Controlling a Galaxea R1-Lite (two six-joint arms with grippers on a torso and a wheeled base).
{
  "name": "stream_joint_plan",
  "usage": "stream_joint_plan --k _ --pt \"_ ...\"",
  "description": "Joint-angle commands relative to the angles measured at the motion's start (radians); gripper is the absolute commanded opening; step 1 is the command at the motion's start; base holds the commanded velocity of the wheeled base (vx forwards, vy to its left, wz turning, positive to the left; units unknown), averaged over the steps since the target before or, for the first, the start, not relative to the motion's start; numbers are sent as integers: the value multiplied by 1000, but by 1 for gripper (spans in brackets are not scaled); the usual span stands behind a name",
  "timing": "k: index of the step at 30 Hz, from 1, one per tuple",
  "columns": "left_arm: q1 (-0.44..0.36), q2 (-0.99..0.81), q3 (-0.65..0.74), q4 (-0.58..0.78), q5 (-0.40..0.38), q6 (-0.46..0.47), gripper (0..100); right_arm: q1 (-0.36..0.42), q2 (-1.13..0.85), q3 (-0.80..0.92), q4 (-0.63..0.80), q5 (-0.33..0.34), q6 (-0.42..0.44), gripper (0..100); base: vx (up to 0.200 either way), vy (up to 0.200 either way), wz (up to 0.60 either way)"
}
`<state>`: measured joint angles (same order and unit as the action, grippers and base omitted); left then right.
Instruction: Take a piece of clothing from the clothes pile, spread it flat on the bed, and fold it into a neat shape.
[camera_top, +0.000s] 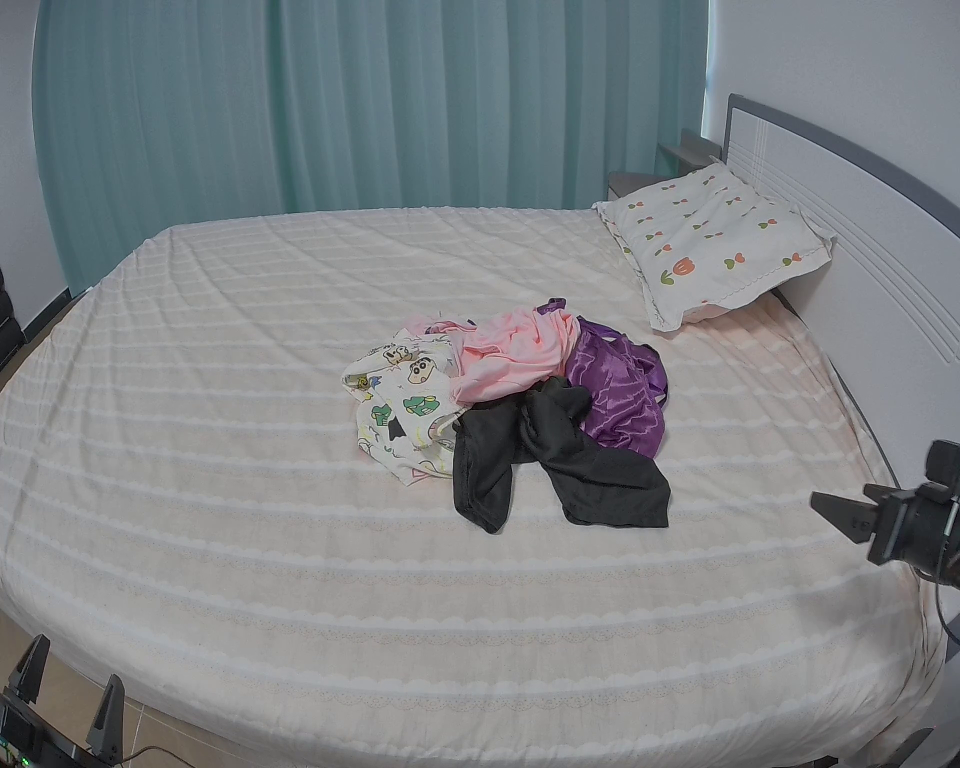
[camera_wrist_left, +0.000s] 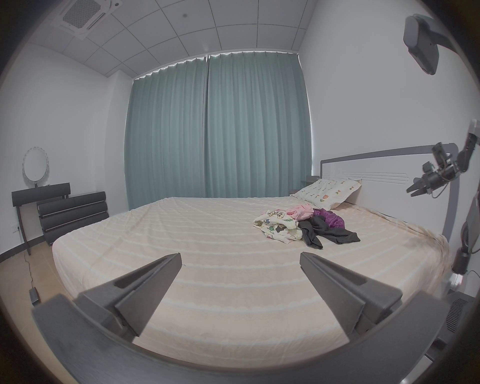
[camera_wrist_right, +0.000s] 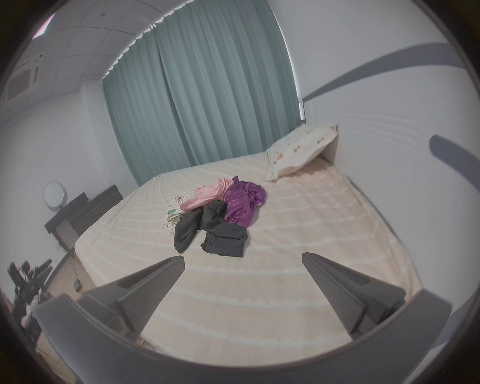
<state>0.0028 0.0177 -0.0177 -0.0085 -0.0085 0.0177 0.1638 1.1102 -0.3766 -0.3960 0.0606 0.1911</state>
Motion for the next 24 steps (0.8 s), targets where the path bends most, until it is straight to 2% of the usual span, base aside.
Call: stream_joint_plan --k 1,10,12,24 --pt "-1 -13 18 -1 1 8 100 160 680 -217 -225 -50 212 100 0 0 0" --pt "-1 -15 18 -1 1 8 100 172 847 -323 -262 -78 245 100 0 0 0" --pt "0 -15 18 -1 1 11 100 183 918 -387 -262 -114 281 100 0 0 0" --pt "-1 -16 18 -1 -1 13 100 183 1093 -509 -305 -148 288 100 0 0 0"
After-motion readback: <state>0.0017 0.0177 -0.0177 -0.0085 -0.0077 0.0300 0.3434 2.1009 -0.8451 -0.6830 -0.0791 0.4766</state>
